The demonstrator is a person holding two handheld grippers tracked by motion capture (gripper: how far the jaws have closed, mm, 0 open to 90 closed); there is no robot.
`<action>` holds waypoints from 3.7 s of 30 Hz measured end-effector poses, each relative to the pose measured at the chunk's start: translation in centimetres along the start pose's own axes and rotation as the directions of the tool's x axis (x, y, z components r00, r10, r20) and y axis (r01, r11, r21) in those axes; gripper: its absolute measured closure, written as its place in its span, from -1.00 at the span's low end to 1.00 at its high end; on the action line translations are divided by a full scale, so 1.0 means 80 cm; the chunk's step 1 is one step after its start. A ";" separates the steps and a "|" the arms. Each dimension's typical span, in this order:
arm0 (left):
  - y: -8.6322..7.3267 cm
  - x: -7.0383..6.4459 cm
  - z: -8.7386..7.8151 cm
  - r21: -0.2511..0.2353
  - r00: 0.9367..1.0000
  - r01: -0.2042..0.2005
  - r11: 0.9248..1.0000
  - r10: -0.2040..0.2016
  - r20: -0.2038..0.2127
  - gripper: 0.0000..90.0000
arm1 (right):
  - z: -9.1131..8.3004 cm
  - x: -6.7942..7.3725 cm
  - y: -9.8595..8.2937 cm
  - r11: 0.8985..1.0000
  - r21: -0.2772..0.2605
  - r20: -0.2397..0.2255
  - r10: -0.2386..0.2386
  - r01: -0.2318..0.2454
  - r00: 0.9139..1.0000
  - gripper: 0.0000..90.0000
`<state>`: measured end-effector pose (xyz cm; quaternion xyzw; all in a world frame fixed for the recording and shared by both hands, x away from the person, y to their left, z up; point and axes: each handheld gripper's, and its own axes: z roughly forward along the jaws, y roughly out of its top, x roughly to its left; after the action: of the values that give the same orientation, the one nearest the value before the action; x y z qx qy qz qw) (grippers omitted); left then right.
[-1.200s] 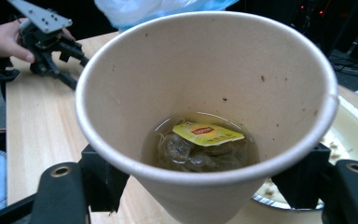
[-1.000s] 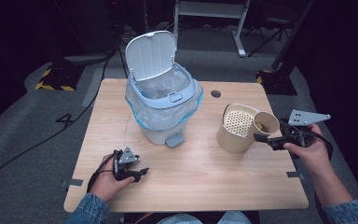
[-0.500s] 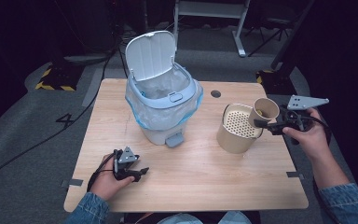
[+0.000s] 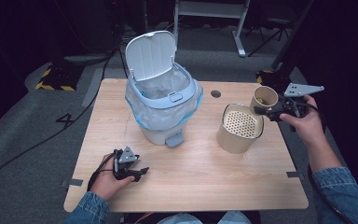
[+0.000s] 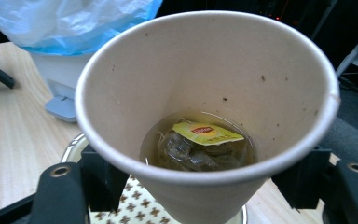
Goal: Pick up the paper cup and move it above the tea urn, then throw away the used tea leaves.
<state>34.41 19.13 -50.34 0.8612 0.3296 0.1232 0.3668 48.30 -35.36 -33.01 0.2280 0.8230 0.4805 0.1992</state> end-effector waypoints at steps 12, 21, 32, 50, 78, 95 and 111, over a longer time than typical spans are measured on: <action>0.000 -0.001 0.000 0.000 1.000 -0.002 1.000 0.002 -0.003 -0.22 | 0.025 -0.011 -0.006 0.998 0.009 0.022 -0.055 0.055 0.998 -0.34; -0.002 -0.003 -0.001 -0.002 1.000 0.009 1.000 -0.009 -0.021 -0.22 | 0.032 -0.010 -0.009 0.975 -0.001 0.066 -0.220 0.220 0.973 -0.34; -0.003 -0.005 -0.002 -0.003 0.999 0.021 1.000 -0.022 -0.038 -0.22 | 0.037 -0.004 -0.010 0.910 0.047 0.165 -0.415 0.413 0.895 -0.32; -0.004 -0.007 -0.003 0.000 0.998 0.033 0.999 -0.033 -0.049 -0.21 | 0.040 0.028 -0.006 0.587 0.317 0.250 -0.809 0.745 0.531 -0.30; -0.004 -0.007 -0.003 -0.001 0.998 0.037 0.999 -0.037 -0.046 -0.21 | 0.053 0.084 -0.030 -0.307 0.687 -0.014 -0.912 0.659 -0.410 -0.30; -0.004 -0.007 -0.003 -0.002 0.998 0.038 0.999 -0.038 -0.046 -0.21 | 0.057 0.098 -0.031 -0.520 0.684 -0.145 -0.784 0.512 -0.603 -0.30; -0.004 -0.007 -0.003 -0.002 0.998 0.039 0.999 -0.039 -0.046 -0.21 | 0.059 0.111 -0.028 -0.619 0.683 -0.225 -0.683 0.387 -0.695 -0.30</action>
<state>33.71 19.07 -50.36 0.8514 0.3545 0.1362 0.3618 43.21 -28.04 -38.13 -0.4474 0.5053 -0.2920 0.6777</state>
